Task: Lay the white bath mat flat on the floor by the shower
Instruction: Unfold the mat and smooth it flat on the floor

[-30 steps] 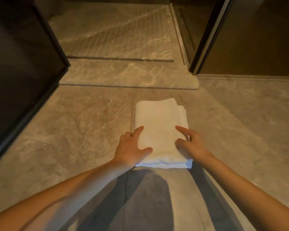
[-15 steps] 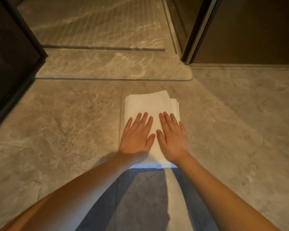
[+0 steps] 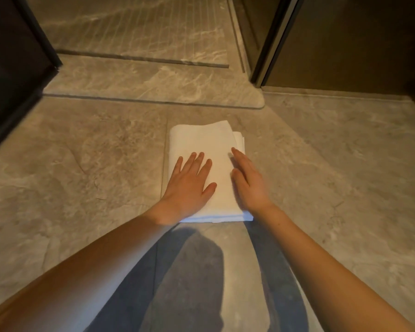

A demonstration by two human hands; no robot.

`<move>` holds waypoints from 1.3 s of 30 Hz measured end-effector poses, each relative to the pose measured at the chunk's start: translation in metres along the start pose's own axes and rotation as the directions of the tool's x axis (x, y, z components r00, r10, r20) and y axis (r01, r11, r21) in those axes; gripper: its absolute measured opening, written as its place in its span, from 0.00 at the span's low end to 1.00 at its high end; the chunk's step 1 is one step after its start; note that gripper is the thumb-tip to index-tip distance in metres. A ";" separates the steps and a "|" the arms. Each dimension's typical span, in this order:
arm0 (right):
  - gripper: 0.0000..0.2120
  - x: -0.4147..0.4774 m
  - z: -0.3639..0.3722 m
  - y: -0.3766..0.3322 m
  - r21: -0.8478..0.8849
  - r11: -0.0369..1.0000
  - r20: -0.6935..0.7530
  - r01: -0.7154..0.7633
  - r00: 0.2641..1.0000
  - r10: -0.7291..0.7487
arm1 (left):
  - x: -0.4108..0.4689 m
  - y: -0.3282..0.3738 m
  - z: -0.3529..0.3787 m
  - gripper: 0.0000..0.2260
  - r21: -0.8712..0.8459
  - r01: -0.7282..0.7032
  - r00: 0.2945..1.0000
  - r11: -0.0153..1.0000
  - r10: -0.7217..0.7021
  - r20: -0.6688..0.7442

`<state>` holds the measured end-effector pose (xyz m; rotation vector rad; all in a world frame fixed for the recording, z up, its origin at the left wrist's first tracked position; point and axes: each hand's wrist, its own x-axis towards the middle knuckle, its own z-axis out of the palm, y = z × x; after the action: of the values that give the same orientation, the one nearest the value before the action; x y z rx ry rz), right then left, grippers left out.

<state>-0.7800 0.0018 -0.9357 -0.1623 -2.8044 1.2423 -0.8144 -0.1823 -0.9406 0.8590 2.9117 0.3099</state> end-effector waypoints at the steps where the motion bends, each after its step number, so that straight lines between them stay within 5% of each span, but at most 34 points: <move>1: 0.22 -0.009 -0.007 0.003 0.028 0.999 -0.043 -0.028 0.999 0.029 | -0.006 0.006 0.000 0.29 -0.023 -0.055 0.998 0.998 0.055 0.006; 4: 0.21 -0.042 -0.023 0.013 0.013 0.999 -0.090 -0.047 0.995 0.048 | -0.024 0.029 0.008 0.32 -0.053 -0.210 0.977 0.976 0.211 0.012; 10: 0.21 -0.073 -0.023 0.019 0.078 0.996 -0.032 -0.043 0.998 0.046 | -0.020 0.058 0.018 0.33 -0.036 -0.312 0.949 0.950 0.309 -0.069; 16: 0.21 -0.078 -0.016 0.003 0.287 0.952 -0.022 -0.104 0.993 0.115 | -0.022 0.057 0.010 0.20 -0.433 -0.191 0.977 0.881 0.127 -0.173; 21: 0.25 -0.075 -0.002 -0.002 0.408 0.897 -0.024 -0.168 0.980 0.195 | -0.019 0.052 -0.008 0.11 -0.825 -0.051 0.985 0.563 -0.108 -0.135; 24: 0.29 -0.075 0.006 0.004 0.290 0.942 0.020 -0.168 0.985 0.170 | -0.014 0.045 -0.015 0.12 -0.884 0.046 0.972 0.466 -0.225 -0.068; 26: 0.31 -0.070 0.008 0.005 0.109 0.986 0.012 -0.123 0.992 0.123 | -0.010 0.040 -0.020 0.13 -0.884 0.054 0.965 0.465 -0.252 -0.074; 29: 0.31 -0.060 0.011 0.000 0.057 0.991 0.019 -0.119 0.993 0.119 | -0.005 0.033 -0.026 0.17 -0.855 0.013 0.972 0.518 -0.209 -0.112; 35: 0.21 -0.043 -0.003 -0.013 0.293 0.936 -0.191 -0.195 0.947 0.258 | -0.002 0.029 -0.024 0.16 -0.816 0.028 0.978 0.578 -0.185 -0.097; 39: 0.20 -0.011 -0.025 -0.027 0.323 0.897 -0.010 -0.302 0.947 0.322 | -0.007 0.034 -0.021 0.11 -0.808 -0.028 0.972 0.588 -0.173 -0.160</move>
<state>-0.7685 0.0011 -0.8994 -0.6407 -2.5454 1.7016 -0.7937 -0.1620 -0.9126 0.5369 2.4547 1.6602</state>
